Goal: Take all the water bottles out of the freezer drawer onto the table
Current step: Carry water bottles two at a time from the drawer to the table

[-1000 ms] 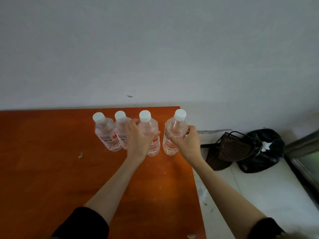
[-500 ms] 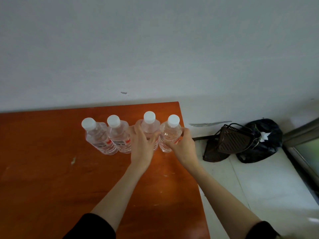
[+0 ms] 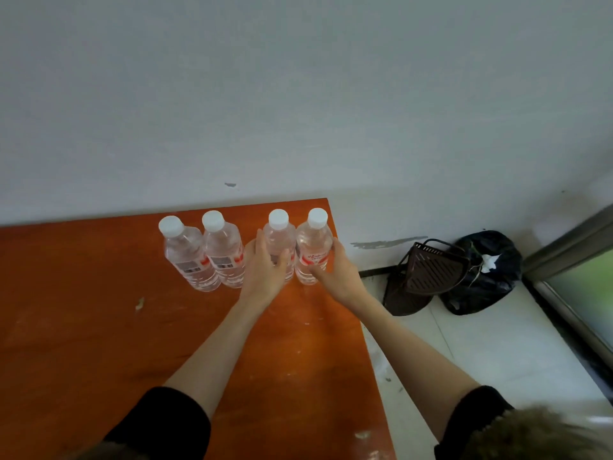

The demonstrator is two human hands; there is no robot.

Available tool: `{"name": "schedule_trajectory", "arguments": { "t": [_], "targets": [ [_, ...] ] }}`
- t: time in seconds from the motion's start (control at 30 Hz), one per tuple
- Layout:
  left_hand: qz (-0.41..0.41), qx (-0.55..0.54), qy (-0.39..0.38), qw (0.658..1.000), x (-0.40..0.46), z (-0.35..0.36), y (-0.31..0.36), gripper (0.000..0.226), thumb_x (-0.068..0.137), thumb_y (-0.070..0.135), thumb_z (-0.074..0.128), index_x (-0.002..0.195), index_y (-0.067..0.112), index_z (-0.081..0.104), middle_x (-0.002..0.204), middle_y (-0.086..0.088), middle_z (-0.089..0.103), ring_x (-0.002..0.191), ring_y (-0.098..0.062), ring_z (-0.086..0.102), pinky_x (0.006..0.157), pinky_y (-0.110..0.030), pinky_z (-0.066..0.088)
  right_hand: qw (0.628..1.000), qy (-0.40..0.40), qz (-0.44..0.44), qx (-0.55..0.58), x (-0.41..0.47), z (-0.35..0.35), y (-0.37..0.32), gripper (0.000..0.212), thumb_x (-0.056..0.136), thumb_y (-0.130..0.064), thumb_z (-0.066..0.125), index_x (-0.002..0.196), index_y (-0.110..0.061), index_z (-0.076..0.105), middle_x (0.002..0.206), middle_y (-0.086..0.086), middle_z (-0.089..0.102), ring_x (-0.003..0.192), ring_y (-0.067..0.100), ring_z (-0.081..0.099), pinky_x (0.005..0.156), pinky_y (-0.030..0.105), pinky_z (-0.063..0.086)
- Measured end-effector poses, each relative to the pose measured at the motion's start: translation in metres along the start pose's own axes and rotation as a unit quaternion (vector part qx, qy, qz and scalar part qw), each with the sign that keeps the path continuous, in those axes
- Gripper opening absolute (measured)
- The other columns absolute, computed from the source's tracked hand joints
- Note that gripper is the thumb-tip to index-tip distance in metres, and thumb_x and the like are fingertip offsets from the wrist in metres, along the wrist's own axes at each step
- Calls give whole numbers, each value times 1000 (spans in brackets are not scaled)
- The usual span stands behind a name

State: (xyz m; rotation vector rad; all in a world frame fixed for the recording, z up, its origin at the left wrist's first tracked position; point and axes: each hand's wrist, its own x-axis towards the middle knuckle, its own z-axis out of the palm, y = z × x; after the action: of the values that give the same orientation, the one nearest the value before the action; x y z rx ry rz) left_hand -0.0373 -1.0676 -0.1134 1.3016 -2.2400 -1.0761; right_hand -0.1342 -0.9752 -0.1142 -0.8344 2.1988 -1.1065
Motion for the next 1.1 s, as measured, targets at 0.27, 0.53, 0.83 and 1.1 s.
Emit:
{"name": "schedule_trajectory", "arguments": {
  "t": [0.27,0.53,0.83,1.1],
  "targets": [
    [125,29,-86,988,-74,-12,9,55,91,46,46,141,31,28,141,3,44,127,-16,45,102,-36,40,973,10,-74,-220,-88,-63,6,70,92,-41,50,148,-16,15,155,5,21,142,22,21,115,40,21],
    [315,192,-85,926,-159,-28,104,70,92,50,40,148,27,7,157,-2,5,145,-20,7,115,-40,16,884,126,-104,-438,-201,-161,9,81,88,-62,38,148,-28,-4,158,1,-5,146,23,-2,115,54,4],
    [562,237,-65,790,-256,-8,207,73,84,68,18,146,36,-4,158,2,-3,145,-23,-2,116,-48,5,822,316,27,-474,-375,-247,14,83,85,-66,38,148,-31,-4,158,1,-8,146,23,-6,115,55,1],
    [678,139,-153,705,-396,31,221,75,79,67,16,146,33,13,156,-3,14,144,-27,11,113,-54,9,760,422,195,-454,-561,-236,40,89,71,-75,9,148,-32,-1,158,2,-1,146,24,1,113,56,5]
  ]
}}
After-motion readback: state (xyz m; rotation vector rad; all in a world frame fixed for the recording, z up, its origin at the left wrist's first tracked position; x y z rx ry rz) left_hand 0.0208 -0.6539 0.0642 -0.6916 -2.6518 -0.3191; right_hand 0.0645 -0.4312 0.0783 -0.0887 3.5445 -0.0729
